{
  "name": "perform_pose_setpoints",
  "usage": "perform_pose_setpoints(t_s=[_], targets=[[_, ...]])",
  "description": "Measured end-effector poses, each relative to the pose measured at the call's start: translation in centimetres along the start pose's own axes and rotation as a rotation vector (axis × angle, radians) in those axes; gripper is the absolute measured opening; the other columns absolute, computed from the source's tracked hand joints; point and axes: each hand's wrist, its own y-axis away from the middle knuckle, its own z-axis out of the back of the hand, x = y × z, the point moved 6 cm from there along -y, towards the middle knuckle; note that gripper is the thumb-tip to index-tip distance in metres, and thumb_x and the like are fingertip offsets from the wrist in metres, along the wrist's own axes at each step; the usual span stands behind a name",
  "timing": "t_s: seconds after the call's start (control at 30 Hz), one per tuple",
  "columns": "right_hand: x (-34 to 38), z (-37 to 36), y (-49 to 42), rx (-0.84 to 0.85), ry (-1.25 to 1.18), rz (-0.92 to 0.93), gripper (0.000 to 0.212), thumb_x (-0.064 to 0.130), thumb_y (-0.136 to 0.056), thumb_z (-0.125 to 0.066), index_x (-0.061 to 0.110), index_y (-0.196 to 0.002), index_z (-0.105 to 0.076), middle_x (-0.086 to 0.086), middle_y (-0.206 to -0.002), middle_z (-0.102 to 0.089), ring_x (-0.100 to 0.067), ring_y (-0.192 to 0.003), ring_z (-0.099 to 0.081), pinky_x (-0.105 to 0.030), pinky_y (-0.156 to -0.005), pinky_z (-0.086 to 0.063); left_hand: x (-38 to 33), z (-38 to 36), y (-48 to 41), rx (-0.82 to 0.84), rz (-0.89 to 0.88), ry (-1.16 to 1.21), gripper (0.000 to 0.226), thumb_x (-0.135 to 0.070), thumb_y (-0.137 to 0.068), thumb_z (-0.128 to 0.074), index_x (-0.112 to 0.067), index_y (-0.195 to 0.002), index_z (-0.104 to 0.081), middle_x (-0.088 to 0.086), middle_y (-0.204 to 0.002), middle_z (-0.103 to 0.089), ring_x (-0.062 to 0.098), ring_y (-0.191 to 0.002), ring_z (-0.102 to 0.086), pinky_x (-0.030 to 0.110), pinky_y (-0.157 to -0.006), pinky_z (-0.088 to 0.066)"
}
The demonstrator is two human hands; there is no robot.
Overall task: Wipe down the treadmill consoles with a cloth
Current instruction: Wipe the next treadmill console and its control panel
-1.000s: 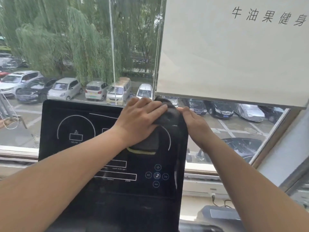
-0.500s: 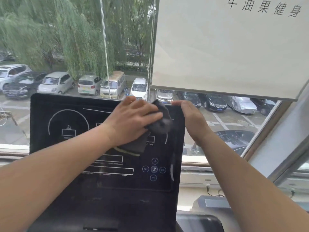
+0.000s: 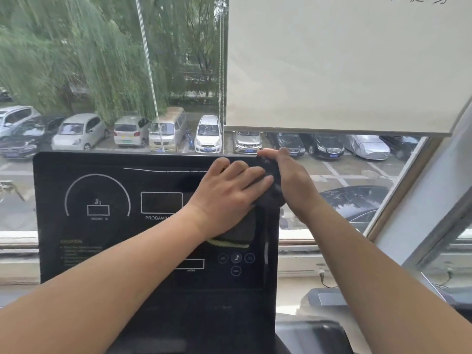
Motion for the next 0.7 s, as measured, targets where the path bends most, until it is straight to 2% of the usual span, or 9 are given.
perform_pose_setpoints(t_s=[0.1, 0.2, 0.3, 0.37, 0.47, 0.53, 0.6, 0.7], targets=[[-0.3, -0.1, -0.1, -0.032, -0.005, 0.022, 0.055, 0.066, -0.1, -0.028, 0.04, -0.113, -0.075, 0.013, -0.118, -0.074, -0.009, -0.117, -0.066, -0.045, -0.109, -0.048, -1.2, -0.4, 0.7, -0.018, 0.133, 0.029, 0.038, -0.019, -0.091, -0.063, -0.013, -0.127, -0.072, 0.008, -0.123, -0.071, 0.034, -0.098, -0.068, 0.048, -0.079, -0.051], [0.3, 0.0, 0.3, -0.079, 0.072, 0.108, 0.052, 0.056, -0.107, -0.026, 0.037, -0.117, -0.073, 0.02, -0.121, -0.071, 0.002, -0.118, -0.061, -0.029, -0.109, -0.044, -4.3, -1.5, 2.5, 0.089, -0.027, 0.159, 0.036, -0.015, -0.093, -0.058, -0.012, -0.126, -0.072, 0.01, -0.119, -0.071, 0.033, -0.092, -0.066, 0.048, -0.077, -0.049], [0.3, -0.2, 0.6, -0.091, 0.131, 0.157, 0.045, 0.048, -0.11, -0.028, 0.038, -0.119, -0.071, 0.024, -0.12, -0.069, 0.009, -0.116, -0.058, -0.015, -0.098, -0.04, -4.3, -1.3, 2.9, 0.222, -0.222, 0.226, 0.044, -0.021, -0.093, -0.049, -0.021, -0.132, -0.069, 0.005, -0.125, -0.069, 0.03, -0.099, -0.065, 0.047, -0.086, -0.049], [-0.1, -0.3, 0.6, -0.113, 0.138, 0.184, 0.043, 0.047, -0.11, -0.029, 0.039, -0.12, -0.07, 0.023, -0.12, -0.068, 0.006, -0.116, -0.059, -0.018, -0.097, -0.043, -2.1, -1.2, 2.0, 0.2, -0.171, 0.173, 0.046, -0.029, -0.09, -0.054, -0.025, -0.134, -0.068, 0.001, -0.129, -0.068, 0.029, -0.104, -0.065, 0.047, -0.09, -0.047], [-0.9, -0.4, 0.4, -0.113, 0.024, 0.188, 0.04, 0.041, -0.111, -0.032, 0.038, -0.119, -0.071, 0.013, -0.123, -0.071, -0.01, -0.119, -0.064, -0.042, -0.106, -0.049, -0.2, -1.2, 1.6, 0.065, 0.119, 0.085, 0.046, -0.03, -0.088, -0.067, -0.023, -0.133, -0.07, 0.002, -0.128, -0.069, 0.032, -0.105, -0.066, 0.048, -0.089, -0.046], [-0.9, -0.2, 0.4, -0.103, -0.018, 0.21, 0.04, 0.033, -0.112, -0.033, 0.032, -0.122, -0.071, 0.008, -0.125, -0.071, -0.015, -0.123, -0.064, -0.05, -0.108, -0.048, -1.8, -1.4, 2.4, 0.003, 0.239, 0.113, 0.041, -0.023, -0.089, -0.068, -0.018, -0.13, -0.073, 0.006, -0.124, -0.071, 0.035, -0.1, -0.067, 0.048, -0.084, -0.048], [-0.8, -0.2, 0.5, -0.09, -0.015, 0.225, 0.04, 0.028, -0.112, -0.033, 0.026, -0.126, -0.071, 0.009, -0.128, -0.07, -0.012, -0.126, -0.061, -0.047, -0.112, -0.045, -4.3, -1.9, 3.9, 0.005, 0.223, 0.167, 0.037, -0.016, -0.091, -0.066, -0.016, -0.127, -0.074, 0.009, -0.119, -0.072, 0.036, -0.095, -0.067, 0.047, -0.077, -0.048], [-0.6, -0.4, 0.8, -0.092, -0.01, 0.227, 0.04, 0.026, -0.111, -0.034, 0.019, -0.129, -0.069, 0.011, -0.13, -0.069, -0.004, -0.129, -0.057, -0.036, -0.116, -0.041, -8.1, -2.6, 6.3, 0.082, 0.004, 0.238, 0.033, -0.009, -0.098, -0.059, -0.016, -0.127, -0.072, 0.007, -0.119, -0.071, 0.032, -0.091, -0.066, 0.045, -0.075, -0.049]])
